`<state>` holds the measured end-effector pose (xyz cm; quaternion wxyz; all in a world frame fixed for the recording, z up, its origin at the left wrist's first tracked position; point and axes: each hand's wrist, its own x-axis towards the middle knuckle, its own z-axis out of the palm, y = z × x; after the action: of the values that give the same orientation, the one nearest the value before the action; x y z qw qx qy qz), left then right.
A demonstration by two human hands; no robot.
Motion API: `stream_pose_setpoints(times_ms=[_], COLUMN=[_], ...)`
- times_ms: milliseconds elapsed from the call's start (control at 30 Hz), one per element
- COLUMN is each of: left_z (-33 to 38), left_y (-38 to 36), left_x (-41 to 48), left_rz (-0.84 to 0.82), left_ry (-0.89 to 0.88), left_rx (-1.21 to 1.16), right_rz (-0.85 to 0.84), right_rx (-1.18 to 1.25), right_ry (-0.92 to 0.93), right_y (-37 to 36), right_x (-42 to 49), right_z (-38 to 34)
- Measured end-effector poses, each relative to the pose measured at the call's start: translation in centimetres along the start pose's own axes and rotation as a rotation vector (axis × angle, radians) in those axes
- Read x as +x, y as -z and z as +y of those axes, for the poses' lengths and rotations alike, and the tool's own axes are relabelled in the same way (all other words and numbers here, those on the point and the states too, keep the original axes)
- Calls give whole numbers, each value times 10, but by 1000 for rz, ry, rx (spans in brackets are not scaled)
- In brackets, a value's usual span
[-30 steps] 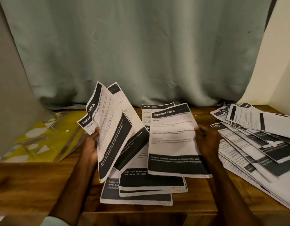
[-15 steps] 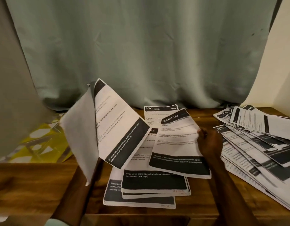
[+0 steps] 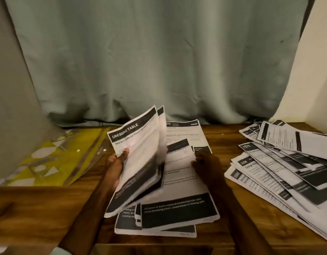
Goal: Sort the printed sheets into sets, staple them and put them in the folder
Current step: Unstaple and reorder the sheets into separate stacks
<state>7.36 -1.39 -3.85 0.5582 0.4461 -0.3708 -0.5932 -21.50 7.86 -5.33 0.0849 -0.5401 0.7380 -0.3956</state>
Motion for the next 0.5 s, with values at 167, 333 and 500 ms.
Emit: stream_pose_setpoints(times_ms=[167,333,500], left_z=[-1,-7,-10], left_y=[0,0,-2], left_x=[2,5,8], left_rz=[-110,-174,-190], left_ry=[81,79,75], left_rx=[-88,-46,-40], right_rz=[75,-190,-197], right_rx=[206,875,799], right_ry=[39,-222,-183], right_y=[6,17,13], right_x=[-9,-9,1], right_z=[-23,-52,-47])
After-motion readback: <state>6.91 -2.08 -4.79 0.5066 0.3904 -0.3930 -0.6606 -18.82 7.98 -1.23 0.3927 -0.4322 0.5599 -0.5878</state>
